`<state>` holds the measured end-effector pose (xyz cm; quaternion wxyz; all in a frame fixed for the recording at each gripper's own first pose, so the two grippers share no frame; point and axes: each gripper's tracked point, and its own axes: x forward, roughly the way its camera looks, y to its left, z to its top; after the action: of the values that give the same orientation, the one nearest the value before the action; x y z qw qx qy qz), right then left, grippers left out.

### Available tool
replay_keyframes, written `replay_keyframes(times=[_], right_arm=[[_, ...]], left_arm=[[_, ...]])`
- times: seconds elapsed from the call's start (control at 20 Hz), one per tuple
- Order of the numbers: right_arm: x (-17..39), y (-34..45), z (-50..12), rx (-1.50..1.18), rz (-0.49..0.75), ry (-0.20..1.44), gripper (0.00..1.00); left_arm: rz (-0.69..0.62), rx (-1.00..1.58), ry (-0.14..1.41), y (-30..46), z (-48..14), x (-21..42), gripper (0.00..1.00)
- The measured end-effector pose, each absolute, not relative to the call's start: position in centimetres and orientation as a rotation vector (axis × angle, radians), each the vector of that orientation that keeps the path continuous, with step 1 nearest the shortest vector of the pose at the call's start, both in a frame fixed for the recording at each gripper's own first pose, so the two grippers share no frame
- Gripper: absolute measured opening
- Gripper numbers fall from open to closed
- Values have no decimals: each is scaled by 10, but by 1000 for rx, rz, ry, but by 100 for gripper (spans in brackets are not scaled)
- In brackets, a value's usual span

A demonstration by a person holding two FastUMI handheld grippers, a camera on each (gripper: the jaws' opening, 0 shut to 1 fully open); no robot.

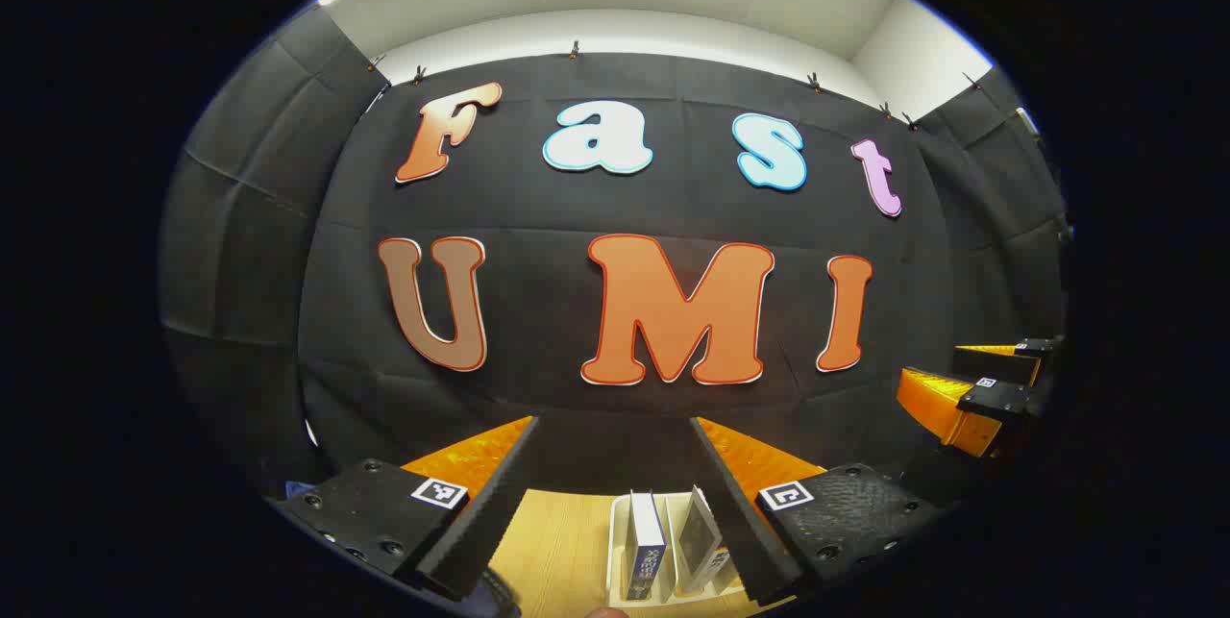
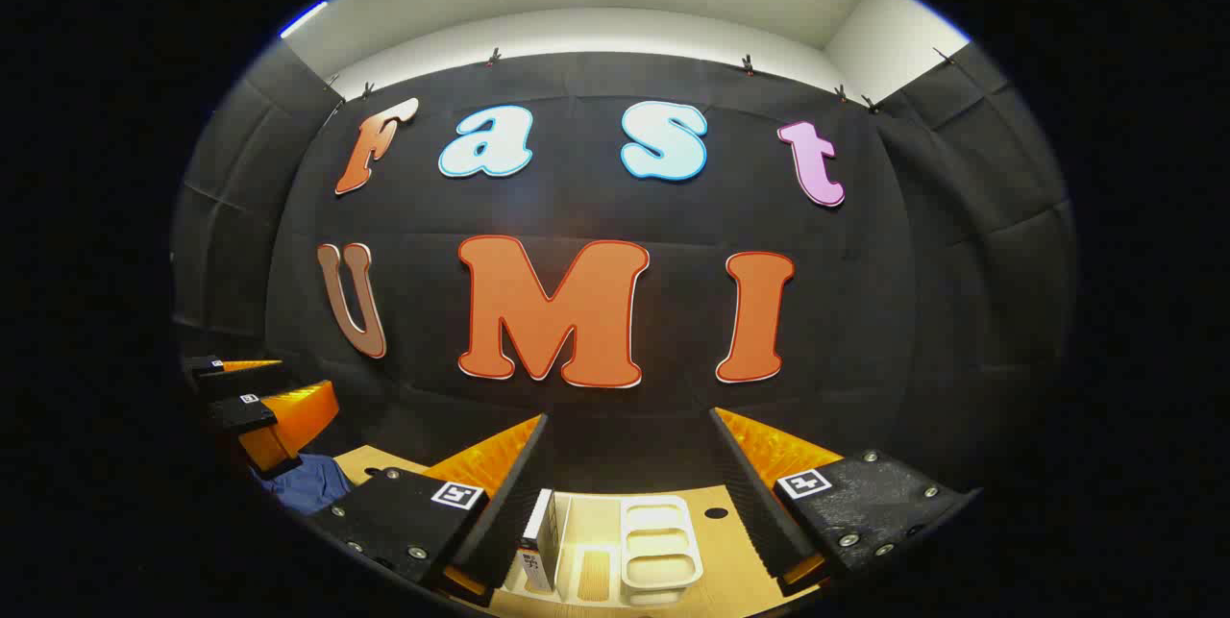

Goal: Open the schoolbag, grab two books from the bookshelf and put them into the schoolbag.

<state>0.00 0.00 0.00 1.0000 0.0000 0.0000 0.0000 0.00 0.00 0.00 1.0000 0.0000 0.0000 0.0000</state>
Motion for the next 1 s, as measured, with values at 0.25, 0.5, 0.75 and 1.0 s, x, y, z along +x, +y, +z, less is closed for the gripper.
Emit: replay_keyframes(times=[0.25,0.5,0.75,1.0], right_arm=[[-1,1,-3,0,5,14,95],[3,2,-4,5,8,17,95],[7,4,-8,0,18,25,95],[10,5,-10,1,15,24,95]], left_arm=[[6,10,14,1,-3,-1,93],[11,14,11,1,-3,-1,93],[-4,7,27,0,-4,-2,94],[-1,14,27,0,-5,-2,92]])
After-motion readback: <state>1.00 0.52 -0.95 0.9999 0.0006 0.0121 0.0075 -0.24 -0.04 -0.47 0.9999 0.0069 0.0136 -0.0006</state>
